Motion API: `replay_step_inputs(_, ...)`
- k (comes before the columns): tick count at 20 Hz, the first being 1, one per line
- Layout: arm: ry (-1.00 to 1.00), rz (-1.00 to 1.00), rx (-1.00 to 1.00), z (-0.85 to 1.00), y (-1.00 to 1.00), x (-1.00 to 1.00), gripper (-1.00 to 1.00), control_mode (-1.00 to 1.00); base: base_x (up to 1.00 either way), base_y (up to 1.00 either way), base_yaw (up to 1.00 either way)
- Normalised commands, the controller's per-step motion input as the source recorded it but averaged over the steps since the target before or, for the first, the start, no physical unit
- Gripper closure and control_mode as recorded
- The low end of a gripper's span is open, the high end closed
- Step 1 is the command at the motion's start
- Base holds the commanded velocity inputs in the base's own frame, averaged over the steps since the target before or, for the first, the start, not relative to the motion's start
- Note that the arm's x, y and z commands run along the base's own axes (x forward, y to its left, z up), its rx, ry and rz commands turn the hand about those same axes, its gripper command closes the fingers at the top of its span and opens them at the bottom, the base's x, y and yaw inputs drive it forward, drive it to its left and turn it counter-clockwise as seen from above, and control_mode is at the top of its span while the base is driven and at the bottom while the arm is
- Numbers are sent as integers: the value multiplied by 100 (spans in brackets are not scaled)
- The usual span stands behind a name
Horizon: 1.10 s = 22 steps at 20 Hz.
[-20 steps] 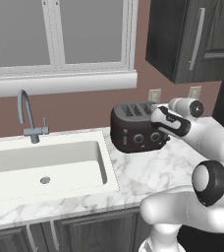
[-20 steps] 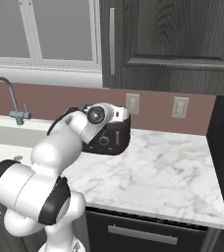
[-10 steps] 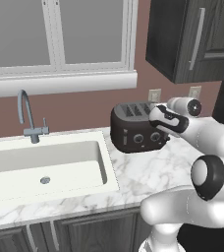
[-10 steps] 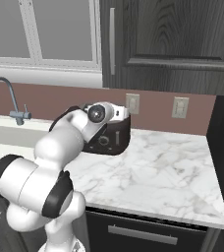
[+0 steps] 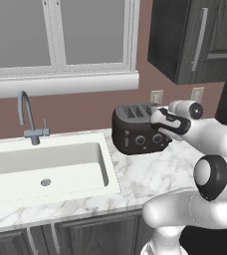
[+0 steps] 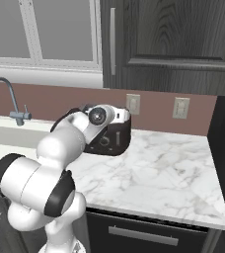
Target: Start the toaster. Once the lever pops up, take the bread to the plate on the dining counter.
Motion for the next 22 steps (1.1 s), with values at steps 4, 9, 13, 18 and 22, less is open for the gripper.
replay_step_inputs(4, 1, 0, 0, -13, 0, 0, -100, -100, 0, 0, 0)
replay_step_inputs(9, 1, 0, 0, -5, 0, 0, -100, -100, 0, 0, 0)
replay_step_inputs(13, 0, 0, 0, 0, 0, 0, -100, -100, 0, 0, 0)
replay_step_inputs(18, 0, 0, 0, 0, 0, 0, -100, -100, 0, 0, 0)
replay_step_inputs(22, 0, 0, 0, 0, 0, 0, -100, -100, 0, 0, 0)
